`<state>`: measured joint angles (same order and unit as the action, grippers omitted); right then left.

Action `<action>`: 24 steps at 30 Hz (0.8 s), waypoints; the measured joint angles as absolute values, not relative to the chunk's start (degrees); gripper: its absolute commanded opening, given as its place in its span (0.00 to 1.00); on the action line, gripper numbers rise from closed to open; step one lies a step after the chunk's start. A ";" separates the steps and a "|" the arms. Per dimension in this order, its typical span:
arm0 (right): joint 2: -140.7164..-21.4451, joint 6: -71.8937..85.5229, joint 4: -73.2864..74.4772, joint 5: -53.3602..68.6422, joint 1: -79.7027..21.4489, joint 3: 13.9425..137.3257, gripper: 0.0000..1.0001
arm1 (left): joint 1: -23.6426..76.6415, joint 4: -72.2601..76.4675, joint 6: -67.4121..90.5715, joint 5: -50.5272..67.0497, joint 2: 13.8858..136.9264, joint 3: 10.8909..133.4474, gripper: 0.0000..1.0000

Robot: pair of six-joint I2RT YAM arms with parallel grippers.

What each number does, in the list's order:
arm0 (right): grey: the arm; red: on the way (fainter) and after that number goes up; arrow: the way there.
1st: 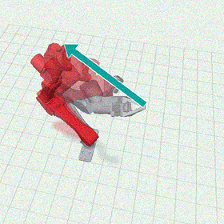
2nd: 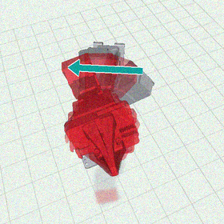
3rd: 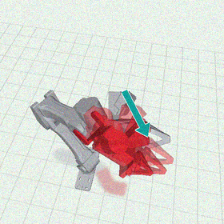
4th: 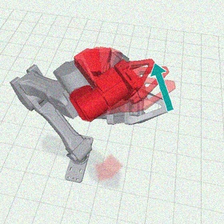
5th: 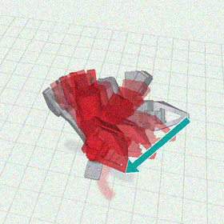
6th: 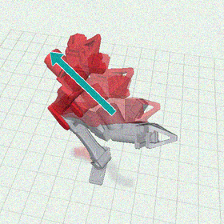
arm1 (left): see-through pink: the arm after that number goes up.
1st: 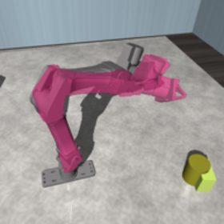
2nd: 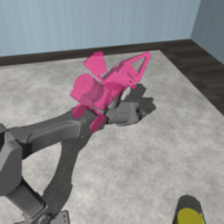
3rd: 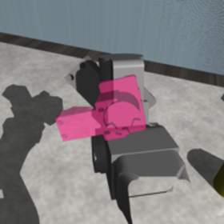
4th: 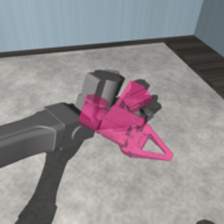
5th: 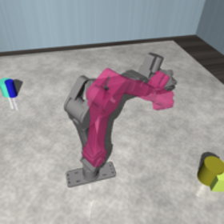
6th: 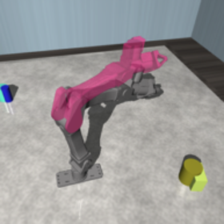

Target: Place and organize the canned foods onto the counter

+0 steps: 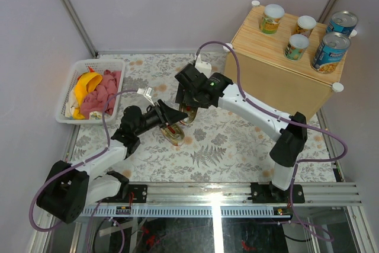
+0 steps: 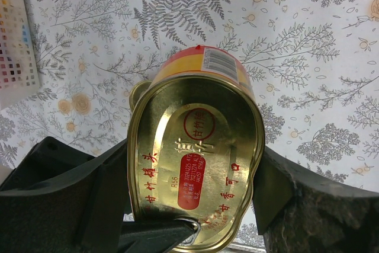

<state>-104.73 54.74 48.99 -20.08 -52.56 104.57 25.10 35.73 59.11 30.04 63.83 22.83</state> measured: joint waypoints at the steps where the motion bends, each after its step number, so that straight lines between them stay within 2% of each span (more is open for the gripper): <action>1: -104.73 54.50 48.99 -20.08 -52.56 104.57 0.48 | 25.10 35.83 59.11 30.09 63.92 22.83 0.00; 4: -104.64 54.02 48.75 -20.01 -52.47 104.42 0.57 | 25.12 36.03 59.11 30.20 64.10 22.85 0.00; 10: -103.59 53.25 47.70 -19.92 -52.01 103.44 0.70 | 25.12 36.05 58.96 30.28 64.55 23.73 0.00; 14: -103.00 52.53 47.29 -19.90 -51.79 103.04 0.84 | 25.15 36.45 58.89 30.44 65.01 24.21 0.00; 19: -102.08 50.89 47.31 -19.31 -51.24 102.74 0.91 | 25.15 37.39 59.48 30.98 65.78 24.38 0.00; 24: -101.01 50.19 47.29 -18.92 -50.52 102.63 0.92 | 25.15 37.76 59.77 30.98 66.43 24.43 0.00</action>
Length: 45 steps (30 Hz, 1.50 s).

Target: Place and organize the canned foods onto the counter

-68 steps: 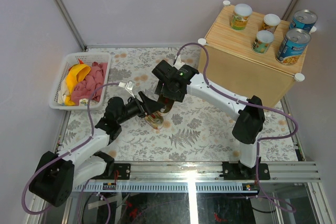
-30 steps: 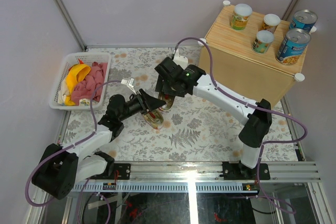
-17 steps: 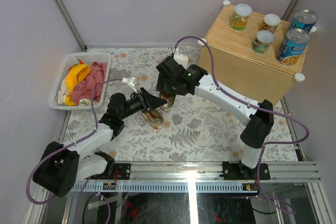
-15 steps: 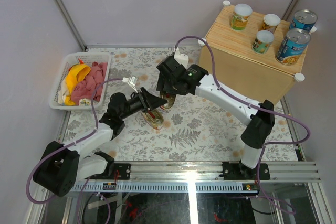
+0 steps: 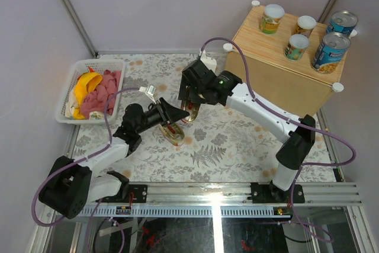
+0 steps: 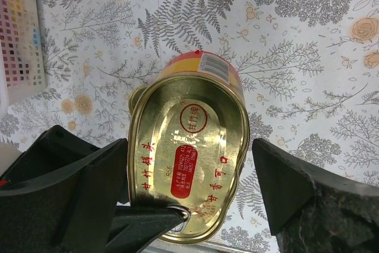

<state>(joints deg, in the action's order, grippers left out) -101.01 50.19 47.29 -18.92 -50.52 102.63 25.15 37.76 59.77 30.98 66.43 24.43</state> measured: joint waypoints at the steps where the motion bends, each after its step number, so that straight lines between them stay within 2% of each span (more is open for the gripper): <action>1: -100.97 50.02 47.29 -18.92 -50.41 102.63 0.92 | 25.15 37.76 59.77 30.98 66.54 24.45 0.00; 9: -100.97 47.64 47.92 -20.12 -50.19 103.55 0.92 | 25.15 37.69 59.99 31.24 68.55 26.68 0.00; 19: -99.77 41.67 49.69 -24.49 -50.15 112.36 0.92 | 25.12 37.43 61.54 33.17 71.59 35.70 0.00; 27: -98.06 35.97 50.76 -30.33 -49.80 120.44 0.92 | 25.08 37.80 65.84 36.95 78.24 48.31 0.00; 33: -95.42 30.57 47.66 -34.24 -49.17 121.75 0.89 | 25.15 38.92 70.22 39.79 85.12 57.01 0.00; 45: -91.92 26.11 41.78 -35.48 -39.46 121.86 0.87 | 27.68 31.57 73.67 41.98 99.18 80.29 0.00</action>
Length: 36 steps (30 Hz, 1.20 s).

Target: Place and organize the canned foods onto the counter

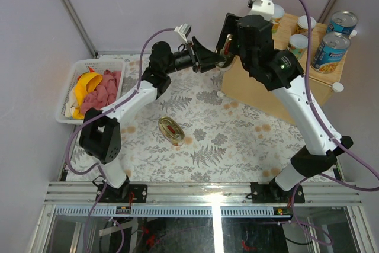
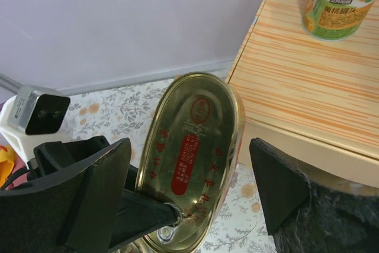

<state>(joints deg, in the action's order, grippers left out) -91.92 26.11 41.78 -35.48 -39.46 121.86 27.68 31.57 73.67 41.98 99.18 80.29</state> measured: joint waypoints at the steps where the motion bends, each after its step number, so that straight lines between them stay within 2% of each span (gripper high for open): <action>1: -91.88 25.87 41.43 -35.46 -39.09 121.84 0.87 | 27.90 30.68 73.67 41.95 99.96 81.87 0.00; 14: -89.84 24.51 36.88 -35.29 -36.16 115.57 0.87 | 30.41 16.05 74.17 40.73 113.67 100.68 0.00; 25: -87.85 23.64 35.20 -34.79 -35.27 110.54 0.84 | 30.70 5.91 75.05 38.57 118.93 112.03 0.00; 29: -87.33 23.27 34.70 -34.41 -35.18 108.90 0.71 | 30.72 4.78 75.42 38.39 120.86 115.61 0.00; 33: -86.06 22.33 33.21 -33.93 -35.18 106.08 0.50 | 30.72 2.96 76.05 38.37 122.61 117.82 0.00; 36: -84.49 21.69 31.92 -33.30 -35.18 103.15 0.28 | 30.72 1.65 76.34 38.50 123.72 118.98 0.00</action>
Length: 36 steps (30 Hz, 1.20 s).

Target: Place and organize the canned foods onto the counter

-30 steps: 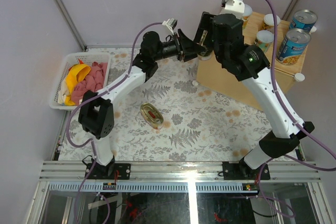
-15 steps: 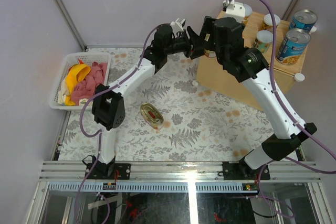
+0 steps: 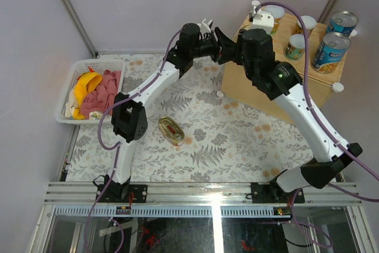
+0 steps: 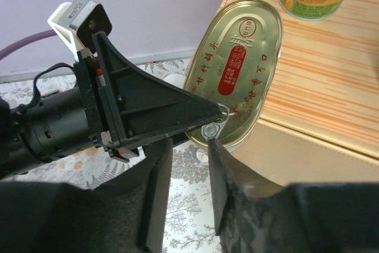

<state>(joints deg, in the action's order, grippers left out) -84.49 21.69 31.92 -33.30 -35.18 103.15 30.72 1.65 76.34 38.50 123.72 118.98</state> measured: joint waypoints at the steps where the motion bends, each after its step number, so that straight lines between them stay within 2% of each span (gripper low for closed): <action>1: -84.16 21.37 31.75 -33.28 -35.18 102.54 0.22 | 30.72 1.15 76.47 38.52 123.96 119.22 0.00; 5: -83.79 21.06 30.83 -32.56 -35.16 101.47 0.07 | 30.72 -0.23 76.73 38.41 124.16 119.35 0.00; 8: -83.81 21.08 30.72 -31.81 -35.14 100.95 0.00 | 30.72 -0.62 76.95 38.33 124.16 119.48 0.03; 17: -84.53 21.41 29.76 -29.15 -33.71 99.29 0.00 | 30.72 -0.84 78.00 38.30 124.27 121.27 0.18; 28: -87.55 21.96 28.80 -24.73 -31.46 96.77 0.00 | 30.72 -0.86 78.89 38.11 124.51 121.40 0.31; 36: -88.03 22.06 28.80 -22.70 -30.68 96.77 0.00 | 30.72 -0.84 79.33 37.87 124.64 121.43 0.45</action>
